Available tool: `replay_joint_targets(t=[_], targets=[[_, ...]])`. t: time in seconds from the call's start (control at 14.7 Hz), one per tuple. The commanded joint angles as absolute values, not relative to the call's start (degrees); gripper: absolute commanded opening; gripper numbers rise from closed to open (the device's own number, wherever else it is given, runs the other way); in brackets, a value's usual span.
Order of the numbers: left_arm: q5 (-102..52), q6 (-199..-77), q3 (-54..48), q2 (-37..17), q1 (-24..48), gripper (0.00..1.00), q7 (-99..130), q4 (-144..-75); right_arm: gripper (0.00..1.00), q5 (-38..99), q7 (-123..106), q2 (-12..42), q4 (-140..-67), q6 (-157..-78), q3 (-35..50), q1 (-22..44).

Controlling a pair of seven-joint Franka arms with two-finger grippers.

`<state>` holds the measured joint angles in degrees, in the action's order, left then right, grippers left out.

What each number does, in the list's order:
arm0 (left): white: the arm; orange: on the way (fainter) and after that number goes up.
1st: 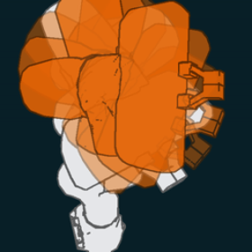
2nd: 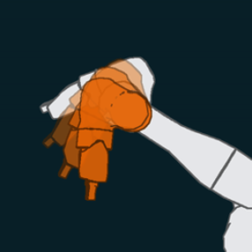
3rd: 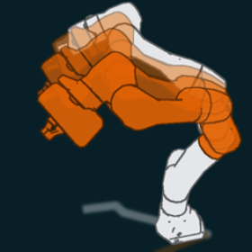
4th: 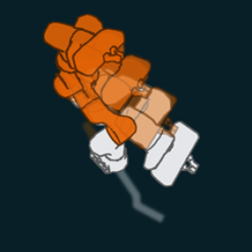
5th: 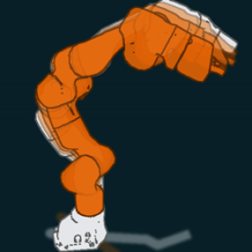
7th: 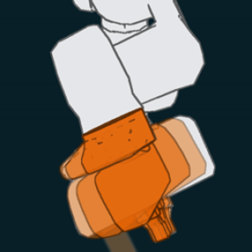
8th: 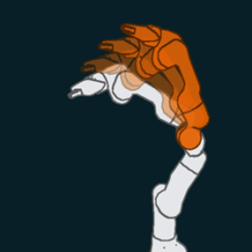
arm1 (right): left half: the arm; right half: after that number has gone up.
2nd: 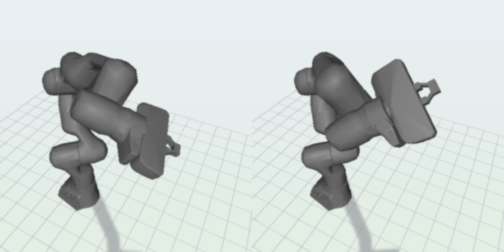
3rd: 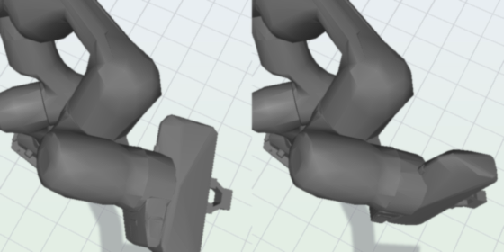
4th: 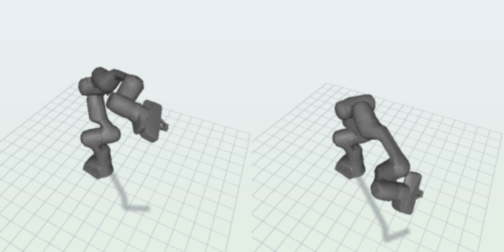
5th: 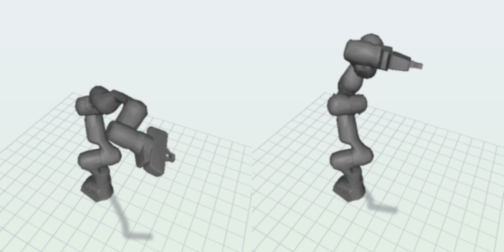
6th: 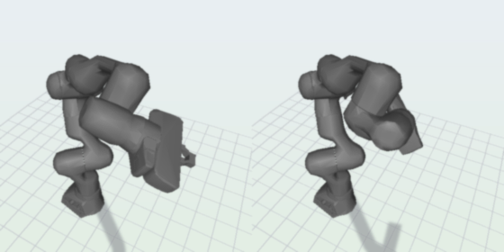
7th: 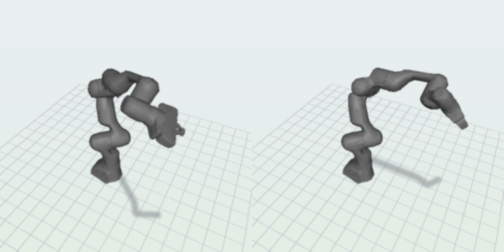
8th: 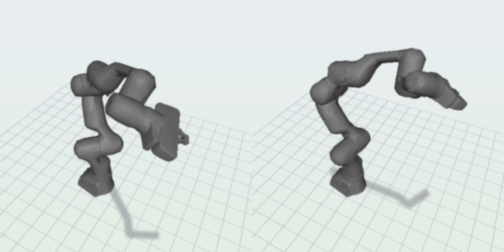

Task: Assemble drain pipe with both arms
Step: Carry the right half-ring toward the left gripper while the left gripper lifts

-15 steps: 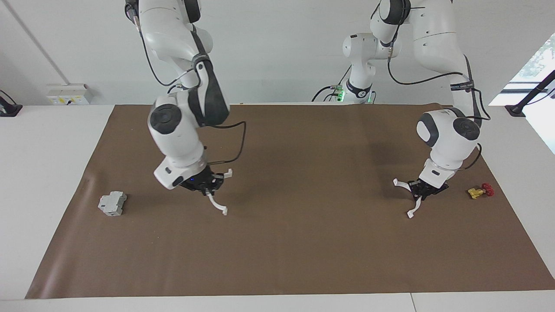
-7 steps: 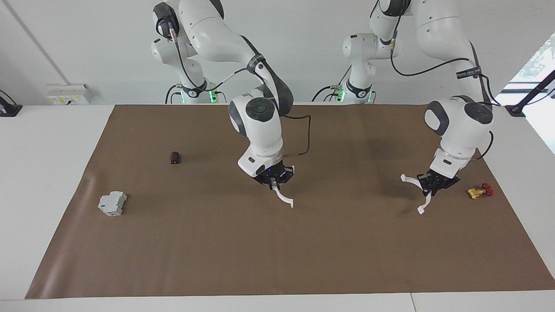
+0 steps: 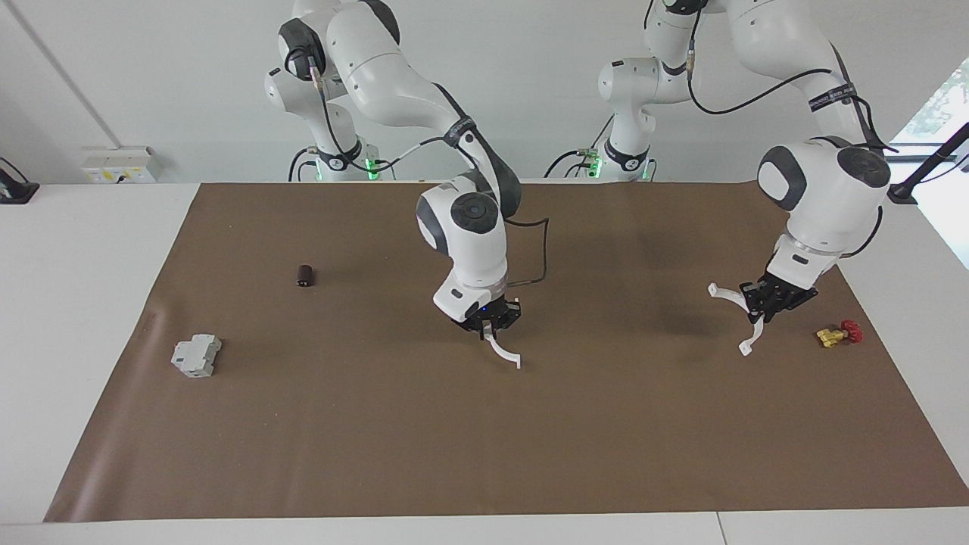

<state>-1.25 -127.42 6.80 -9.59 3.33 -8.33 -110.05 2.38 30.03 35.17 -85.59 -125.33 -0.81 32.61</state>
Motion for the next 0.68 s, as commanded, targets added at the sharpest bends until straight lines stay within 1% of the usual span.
replay_joint_targets(t=[0.0,0.14,0.2,0.27,0.34,0.41,0.48,0.54,0.61], targets=[[-0.1,-124.4,6.8,-9.5,4.4,0.00,-7.2,-108.2,0.05,1.1,29.4,37.3,-84.3,-126.7,-0.5,33.3],[-0.1,-124.8,6.9,-9.7,6.6,0.00,-7.0,-108.2,0.05,0.9,29.4,38.1,-84.5,-130.2,-0.5,33.9],[-0.1,-124.8,6.9,-9.7,7.7,0.00,-5.8,-108.2,0.06,0.9,29.5,38.2,-84.5,-130.1,-0.5,33.9],[-0.1,-125.1,6.9,-9.8,8.6,0.00,-3.5,-108.2,0.12,0.8,29.5,38.2,-84.5,-130.1,-0.5,33.9],[-0.1,-125.2,6.9,-9.9,9.8,0.00,-1.8,-108.2,0.37,0.8,29.5,38.2,-84.5,-130.8,-0.5,34.0],[-0.1,-125.6,6.9,-10.2,11.1,0.00,-0.1,-108.2,0.57,0.7,29.5,38.2,-84.5,-130.8,-0.5,34.0],[0.0,-125.9,6.9,-10.3,12.7,0.00,2.2,-108.2,0.73,0.6,29.5,38.2,-84.5,-130.8,-0.5,34.0],[0.3,-126.1,6.9,-10.3,14.4,0.00,4.8,-108.2,1.00,0.2,29.5,38.2,-84.5,-130.8,-0.5,33.9],[2.4,-126.5,6.9,-10.5,15.7,0.00,7.4,-108.3,1.00,-1.0,29.4,37.7,-84.3,-130.0,-0.5,33.4]])
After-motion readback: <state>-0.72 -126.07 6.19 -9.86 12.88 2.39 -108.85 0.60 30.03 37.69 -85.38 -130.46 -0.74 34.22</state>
